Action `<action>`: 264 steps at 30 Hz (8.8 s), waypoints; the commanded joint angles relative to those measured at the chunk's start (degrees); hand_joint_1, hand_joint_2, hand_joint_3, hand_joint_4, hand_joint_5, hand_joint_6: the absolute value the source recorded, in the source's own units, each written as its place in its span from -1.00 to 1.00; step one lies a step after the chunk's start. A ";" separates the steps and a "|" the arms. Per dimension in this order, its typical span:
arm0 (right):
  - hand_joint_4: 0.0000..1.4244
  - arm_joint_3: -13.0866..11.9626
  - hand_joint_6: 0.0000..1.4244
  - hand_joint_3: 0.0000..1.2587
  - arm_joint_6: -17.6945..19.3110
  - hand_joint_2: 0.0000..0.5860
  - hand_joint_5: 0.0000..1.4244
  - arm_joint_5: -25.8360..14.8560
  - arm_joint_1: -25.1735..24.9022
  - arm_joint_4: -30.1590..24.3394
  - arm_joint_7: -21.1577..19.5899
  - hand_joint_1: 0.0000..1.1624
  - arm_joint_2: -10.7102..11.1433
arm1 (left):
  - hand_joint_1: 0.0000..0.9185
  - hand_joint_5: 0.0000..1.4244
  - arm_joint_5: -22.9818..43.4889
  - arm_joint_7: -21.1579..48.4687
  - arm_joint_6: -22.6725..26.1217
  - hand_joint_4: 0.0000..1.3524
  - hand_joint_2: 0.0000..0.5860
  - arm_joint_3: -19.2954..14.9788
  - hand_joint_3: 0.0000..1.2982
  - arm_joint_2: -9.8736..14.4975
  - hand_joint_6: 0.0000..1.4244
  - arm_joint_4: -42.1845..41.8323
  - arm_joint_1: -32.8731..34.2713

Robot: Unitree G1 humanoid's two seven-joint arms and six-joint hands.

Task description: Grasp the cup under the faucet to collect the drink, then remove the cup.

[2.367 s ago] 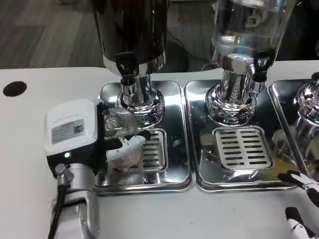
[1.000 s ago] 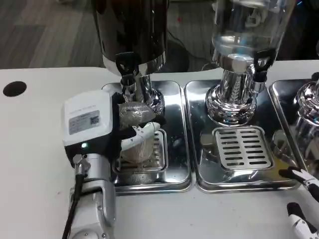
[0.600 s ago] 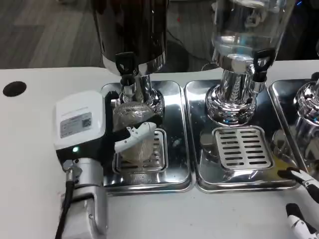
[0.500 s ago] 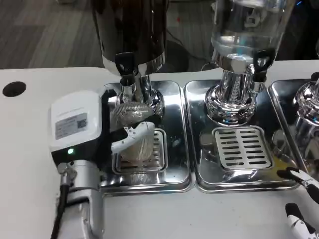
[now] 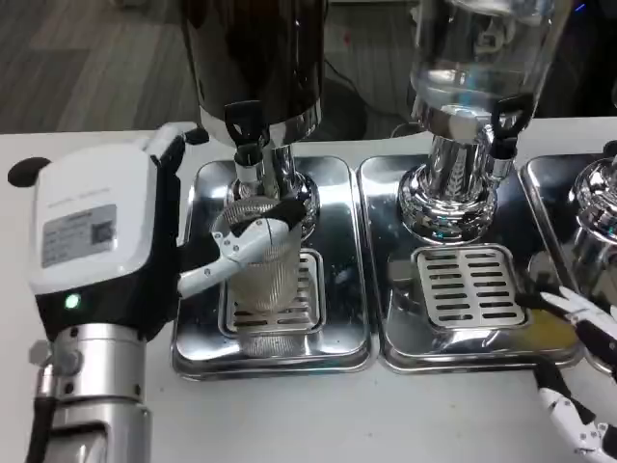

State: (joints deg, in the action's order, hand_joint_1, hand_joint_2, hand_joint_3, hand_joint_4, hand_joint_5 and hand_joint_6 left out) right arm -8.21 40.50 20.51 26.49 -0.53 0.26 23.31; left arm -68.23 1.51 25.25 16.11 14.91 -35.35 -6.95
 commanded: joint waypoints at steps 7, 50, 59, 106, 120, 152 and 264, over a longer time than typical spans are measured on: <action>-0.82 -1.15 -1.00 -0.58 0.99 0.59 -0.91 10.54 -0.02 -4.67 -4.00 -0.06 1.32 | -0.98 -0.15 -0.35 6.71 -3.62 -0.76 -0.83 -2.31 -0.62 -1.58 0.15 -3.82 1.04; -0.83 -1.59 -1.00 -0.61 3.23 0.55 -0.91 5.58 1.68 0.89 -4.14 -0.10 3.10 | -1.00 0.12 -0.60 12.77 -3.08 -0.77 -0.82 -0.52 -0.63 -9.50 0.33 4.35 9.08; -0.83 -1.14 -1.00 -0.63 2.98 0.55 -0.91 5.48 1.71 0.56 -3.83 -0.10 2.76 | -1.00 0.12 0.71 11.30 -3.90 -0.77 -0.81 -0.83 -0.63 -9.36 0.31 2.49 5.36; -0.83 -0.41 -1.00 -0.63 1.95 0.55 -0.91 5.58 3.25 -2.88 -3.37 -0.10 2.04 | -1.00 0.09 4.65 6.67 -7.99 -0.79 -0.79 -2.02 -0.64 -9.10 0.27 0.64 -1.59; -0.83 -0.76 -1.00 -0.63 2.02 0.55 -0.90 5.38 3.87 -3.46 -3.23 -0.10 2.25 | -1.00 0.09 4.59 6.07 -8.35 -0.79 -0.79 -1.95 -0.65 -9.54 0.28 0.11 -2.41; -0.83 -0.88 -1.00 -0.63 2.26 0.55 -0.90 5.32 4.79 -4.33 -3.30 -0.10 2.21 | -1.00 0.09 4.02 6.11 -8.68 -0.81 -0.78 -1.13 -0.66 -10.12 0.28 -0.77 -3.69; -1.00 27.78 -1.00 -1.00 -43.79 -0.75 -1.00 4.82 -44.64 13.58 1.38 0.23 -22.95 | -1.00 -0.83 12.88 -8.05 -32.52 -1.00 -0.83 -24.60 -0.79 -1.58 -0.41 -0.83 -51.56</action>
State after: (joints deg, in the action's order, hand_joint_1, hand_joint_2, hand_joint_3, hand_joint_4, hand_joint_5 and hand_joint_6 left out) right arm 19.19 -2.24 24.91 -16.47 11.83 2.32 0.81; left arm -56.30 -6.98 -6.84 -8.03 12.71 -36.92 -58.26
